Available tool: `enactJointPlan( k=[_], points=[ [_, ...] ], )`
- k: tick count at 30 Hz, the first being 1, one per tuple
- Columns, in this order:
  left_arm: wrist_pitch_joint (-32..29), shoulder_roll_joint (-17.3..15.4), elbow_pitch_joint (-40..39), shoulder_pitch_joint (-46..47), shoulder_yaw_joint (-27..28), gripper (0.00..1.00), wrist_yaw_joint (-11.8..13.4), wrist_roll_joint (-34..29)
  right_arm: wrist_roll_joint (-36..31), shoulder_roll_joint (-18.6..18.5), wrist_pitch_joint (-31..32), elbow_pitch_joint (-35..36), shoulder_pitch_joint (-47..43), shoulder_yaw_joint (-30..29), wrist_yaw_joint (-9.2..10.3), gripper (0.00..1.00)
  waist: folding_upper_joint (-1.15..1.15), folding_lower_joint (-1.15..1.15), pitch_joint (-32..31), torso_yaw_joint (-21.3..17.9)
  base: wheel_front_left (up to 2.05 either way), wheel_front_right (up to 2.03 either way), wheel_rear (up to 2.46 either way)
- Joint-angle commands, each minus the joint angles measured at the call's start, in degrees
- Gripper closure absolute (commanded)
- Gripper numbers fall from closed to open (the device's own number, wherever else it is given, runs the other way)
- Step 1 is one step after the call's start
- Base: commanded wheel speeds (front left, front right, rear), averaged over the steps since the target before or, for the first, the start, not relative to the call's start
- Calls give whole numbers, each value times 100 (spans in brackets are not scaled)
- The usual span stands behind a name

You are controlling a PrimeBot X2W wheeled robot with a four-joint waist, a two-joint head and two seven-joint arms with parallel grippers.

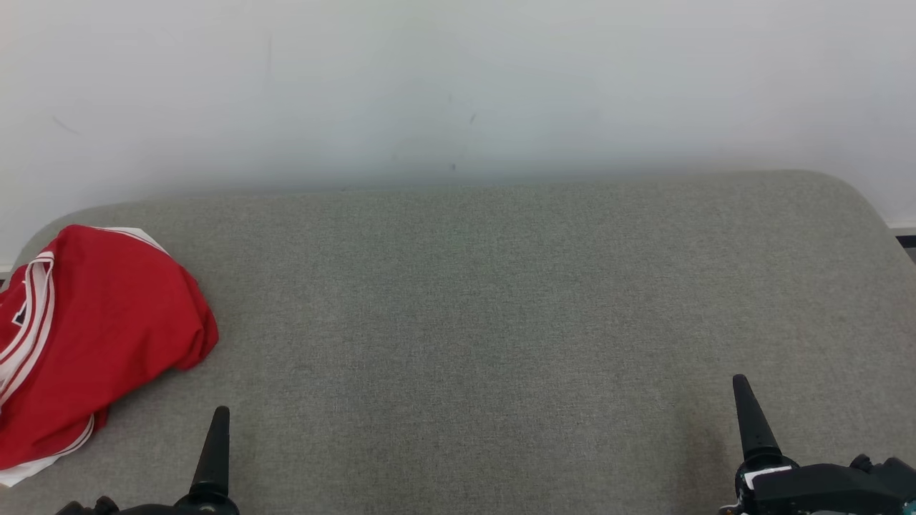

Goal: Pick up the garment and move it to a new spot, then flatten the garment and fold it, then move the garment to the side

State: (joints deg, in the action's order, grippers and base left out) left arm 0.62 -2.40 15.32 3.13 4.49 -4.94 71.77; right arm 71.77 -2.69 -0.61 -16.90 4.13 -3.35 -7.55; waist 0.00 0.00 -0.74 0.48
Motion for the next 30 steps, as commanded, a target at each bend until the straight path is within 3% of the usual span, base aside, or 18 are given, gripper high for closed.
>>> enactJointPlan(
  k=[1, 30],
  points=[
    [79, -31, -127, 37, -28, 0, 40, -369, -425, -24, -82, 70, 90, 35, 3, 0, 0, 0, -4, 5, 0, 0, 0],
    [620, -44, -326, -193, -240, 0, 184, -3275, -3321, -60, -553, 7, 50, 328, 5, 0, 0, 0, -129, 53, 0, 0, 0]
  ],
)
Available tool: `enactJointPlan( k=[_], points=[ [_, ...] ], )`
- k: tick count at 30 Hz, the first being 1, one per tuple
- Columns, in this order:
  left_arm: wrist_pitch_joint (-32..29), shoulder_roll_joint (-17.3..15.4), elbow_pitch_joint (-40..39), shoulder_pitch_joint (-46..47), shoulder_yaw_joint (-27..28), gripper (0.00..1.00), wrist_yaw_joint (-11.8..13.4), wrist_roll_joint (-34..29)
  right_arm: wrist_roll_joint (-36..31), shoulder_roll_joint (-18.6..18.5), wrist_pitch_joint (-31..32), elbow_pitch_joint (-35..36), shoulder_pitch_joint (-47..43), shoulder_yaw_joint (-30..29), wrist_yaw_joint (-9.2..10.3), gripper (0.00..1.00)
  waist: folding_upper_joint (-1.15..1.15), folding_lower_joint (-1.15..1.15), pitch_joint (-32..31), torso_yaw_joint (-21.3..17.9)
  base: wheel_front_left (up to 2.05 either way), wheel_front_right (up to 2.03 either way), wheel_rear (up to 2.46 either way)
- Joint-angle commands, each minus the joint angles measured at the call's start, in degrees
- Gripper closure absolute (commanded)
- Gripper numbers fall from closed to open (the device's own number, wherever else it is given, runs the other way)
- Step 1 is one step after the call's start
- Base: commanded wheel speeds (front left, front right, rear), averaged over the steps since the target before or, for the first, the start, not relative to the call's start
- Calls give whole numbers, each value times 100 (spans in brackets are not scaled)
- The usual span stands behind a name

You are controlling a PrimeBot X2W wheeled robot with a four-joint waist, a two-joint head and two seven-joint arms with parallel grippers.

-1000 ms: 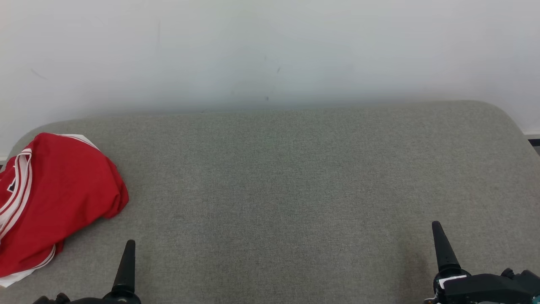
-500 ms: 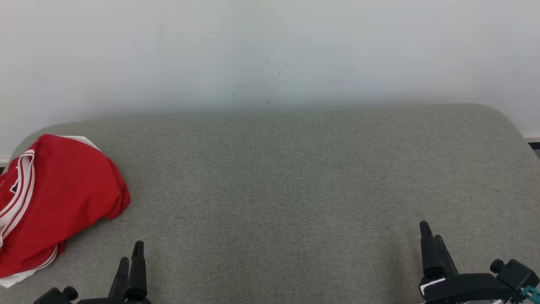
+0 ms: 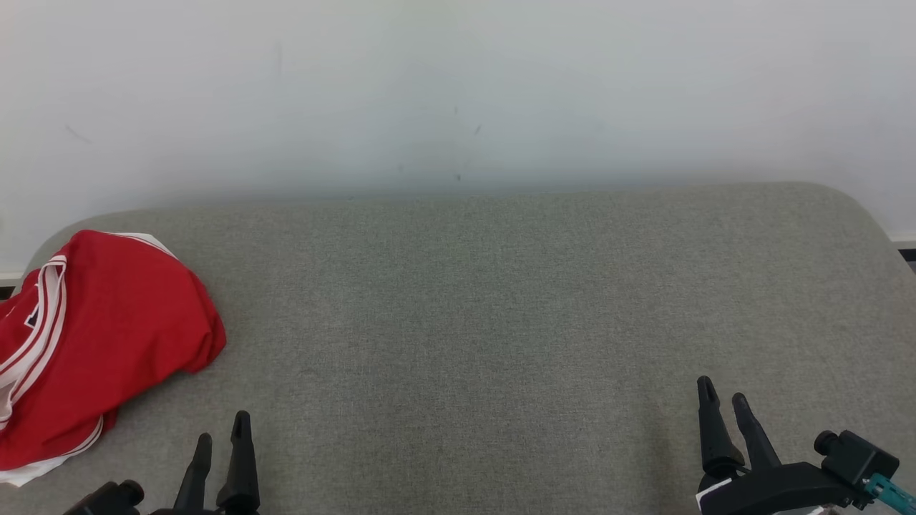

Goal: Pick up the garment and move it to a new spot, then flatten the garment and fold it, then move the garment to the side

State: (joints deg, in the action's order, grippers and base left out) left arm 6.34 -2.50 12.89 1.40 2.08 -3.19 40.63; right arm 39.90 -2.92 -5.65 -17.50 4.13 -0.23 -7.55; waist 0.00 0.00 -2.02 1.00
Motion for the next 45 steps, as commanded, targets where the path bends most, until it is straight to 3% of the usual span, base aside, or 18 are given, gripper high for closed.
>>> enactJointPlan(
  k=[1, 21, 45],
  points=[
    [61, -35, -88, -27, -3, 0, 11, -243, -207, -36, -59, 68, 49, 21, 6, 0, 0, 0, -4, 4, 0, 0, 0],
    [366, -42, -150, -106, -85, 0, 83, -1603, -1466, -10, -303, 63, 9, 86, 7, 0, 0, 0, -48, 19, 0, 0, 0],
    [661, -50, -10, -44, -53, 0, 27, -2687, -2510, 1, -573, -14, 12, 152, 10, 0, 0, 0, -74, 59, 0, 0, 0]
  ],
)
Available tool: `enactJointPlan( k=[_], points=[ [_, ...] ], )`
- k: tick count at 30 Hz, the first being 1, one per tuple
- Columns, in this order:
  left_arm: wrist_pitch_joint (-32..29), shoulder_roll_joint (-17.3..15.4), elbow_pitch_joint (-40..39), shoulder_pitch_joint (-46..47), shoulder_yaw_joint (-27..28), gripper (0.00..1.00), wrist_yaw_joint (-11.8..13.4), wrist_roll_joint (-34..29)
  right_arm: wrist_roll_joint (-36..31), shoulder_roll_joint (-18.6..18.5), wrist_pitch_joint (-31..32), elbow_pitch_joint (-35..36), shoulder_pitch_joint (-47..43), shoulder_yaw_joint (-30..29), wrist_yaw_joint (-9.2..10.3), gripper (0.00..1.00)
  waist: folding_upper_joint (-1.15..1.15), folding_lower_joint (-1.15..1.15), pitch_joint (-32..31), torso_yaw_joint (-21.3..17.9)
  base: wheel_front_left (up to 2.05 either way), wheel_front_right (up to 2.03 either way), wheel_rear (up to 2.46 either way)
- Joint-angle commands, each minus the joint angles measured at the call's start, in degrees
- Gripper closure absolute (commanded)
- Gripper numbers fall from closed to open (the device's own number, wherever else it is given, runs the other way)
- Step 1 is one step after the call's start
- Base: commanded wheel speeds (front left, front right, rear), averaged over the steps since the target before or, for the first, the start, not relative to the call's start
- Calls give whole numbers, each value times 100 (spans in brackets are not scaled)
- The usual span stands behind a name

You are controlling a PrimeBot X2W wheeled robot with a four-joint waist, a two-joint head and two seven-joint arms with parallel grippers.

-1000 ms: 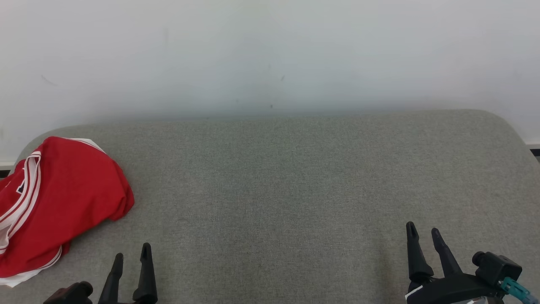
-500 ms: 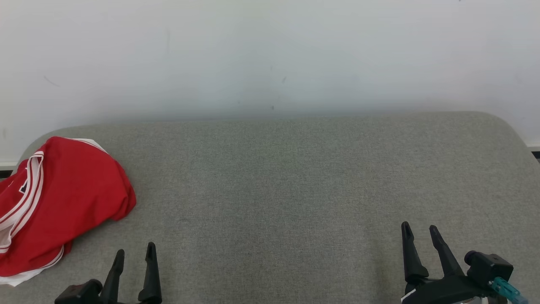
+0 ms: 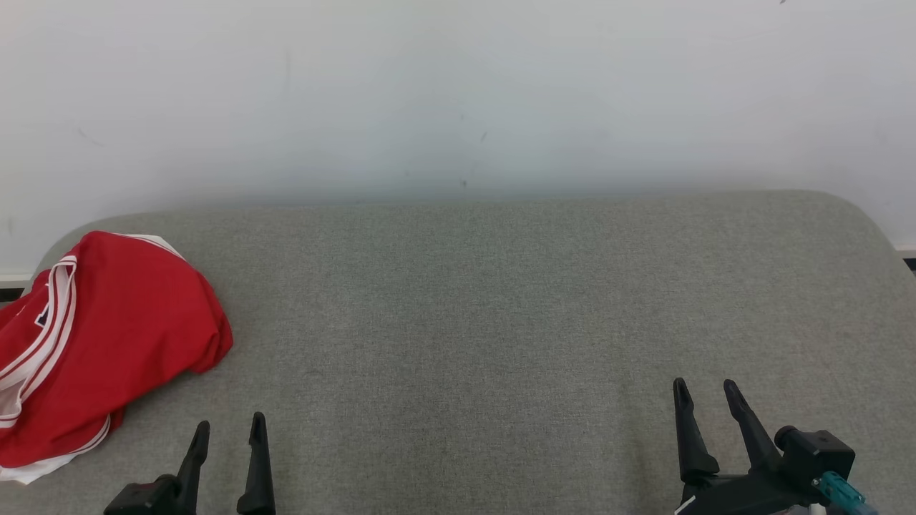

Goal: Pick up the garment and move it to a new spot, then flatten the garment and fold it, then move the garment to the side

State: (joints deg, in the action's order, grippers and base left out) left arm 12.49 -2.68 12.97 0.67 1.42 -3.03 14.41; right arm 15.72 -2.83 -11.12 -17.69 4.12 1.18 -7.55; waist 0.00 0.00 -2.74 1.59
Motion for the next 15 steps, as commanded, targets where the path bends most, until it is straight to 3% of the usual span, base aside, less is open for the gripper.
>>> enactJointPlan(
  k=[1, 15],
  points=[
    [56, -33, -21, 11, 13, 0, 23, -83, -130, -8, -43, -1, 7, 10, 10, 0, 0, 0, -5, 2, 0, 0, 0],
    [220, -34, -27, -54, -75, 0, 109, -423, -831, -9, -202, -73, 11, -49, 11, 0, 0, 0, -33, 18, 0, 0, 0]
  ],
)
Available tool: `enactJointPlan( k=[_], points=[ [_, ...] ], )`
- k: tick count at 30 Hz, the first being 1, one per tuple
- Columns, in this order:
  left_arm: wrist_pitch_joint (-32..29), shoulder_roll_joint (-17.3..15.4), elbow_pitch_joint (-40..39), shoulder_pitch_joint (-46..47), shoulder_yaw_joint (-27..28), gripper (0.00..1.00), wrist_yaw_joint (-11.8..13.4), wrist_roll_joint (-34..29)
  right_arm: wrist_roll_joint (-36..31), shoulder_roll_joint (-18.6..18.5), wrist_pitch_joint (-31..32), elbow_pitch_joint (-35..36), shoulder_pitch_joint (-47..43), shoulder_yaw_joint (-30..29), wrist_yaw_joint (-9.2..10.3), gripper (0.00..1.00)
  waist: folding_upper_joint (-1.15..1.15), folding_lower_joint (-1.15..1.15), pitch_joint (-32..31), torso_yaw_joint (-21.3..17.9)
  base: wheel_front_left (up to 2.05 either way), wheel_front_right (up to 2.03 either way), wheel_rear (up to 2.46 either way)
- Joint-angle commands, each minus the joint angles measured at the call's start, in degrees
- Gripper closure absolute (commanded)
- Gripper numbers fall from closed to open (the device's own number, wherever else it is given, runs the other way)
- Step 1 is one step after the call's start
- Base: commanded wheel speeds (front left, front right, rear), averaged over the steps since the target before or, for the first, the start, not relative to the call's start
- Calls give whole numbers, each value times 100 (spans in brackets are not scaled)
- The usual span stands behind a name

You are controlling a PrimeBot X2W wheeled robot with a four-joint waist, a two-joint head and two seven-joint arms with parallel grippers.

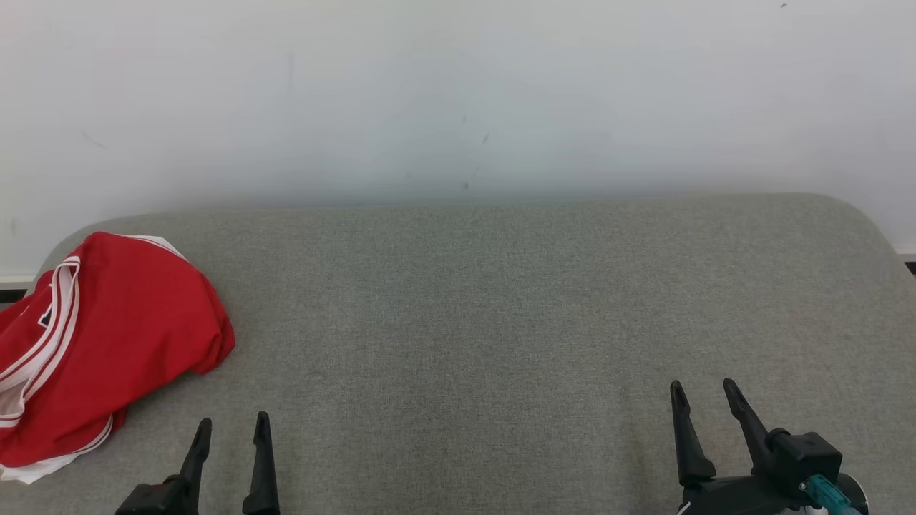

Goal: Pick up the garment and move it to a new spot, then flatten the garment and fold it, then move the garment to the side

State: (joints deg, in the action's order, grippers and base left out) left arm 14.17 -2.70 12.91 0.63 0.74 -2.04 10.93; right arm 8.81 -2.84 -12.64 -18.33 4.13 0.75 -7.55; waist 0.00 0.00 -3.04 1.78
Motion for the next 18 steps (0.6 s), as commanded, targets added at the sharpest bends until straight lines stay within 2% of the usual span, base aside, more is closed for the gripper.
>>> enactJointPlan(
  k=[1, 8, 18],
  points=[
    [67, -33, -21, -53, -12, 0, 15, -105, -166, -8, -63, -14, 11, -7, 11, 0, 0, 0, -4, -1, 0, 0, 0],
    [118, -34, 5, -55, -40, 0, 26, -273, -379, -9, -116, -43, 7, -2, 12, 0, 0, 0, -21, 5, 0, 0, 0],
    [107, -33, 91, 1, 16, 0, -33, -265, -286, -9, -128, -63, -9, 21, 12, 0, 0, 0, -47, 10, 0, 0, 0]
  ],
)
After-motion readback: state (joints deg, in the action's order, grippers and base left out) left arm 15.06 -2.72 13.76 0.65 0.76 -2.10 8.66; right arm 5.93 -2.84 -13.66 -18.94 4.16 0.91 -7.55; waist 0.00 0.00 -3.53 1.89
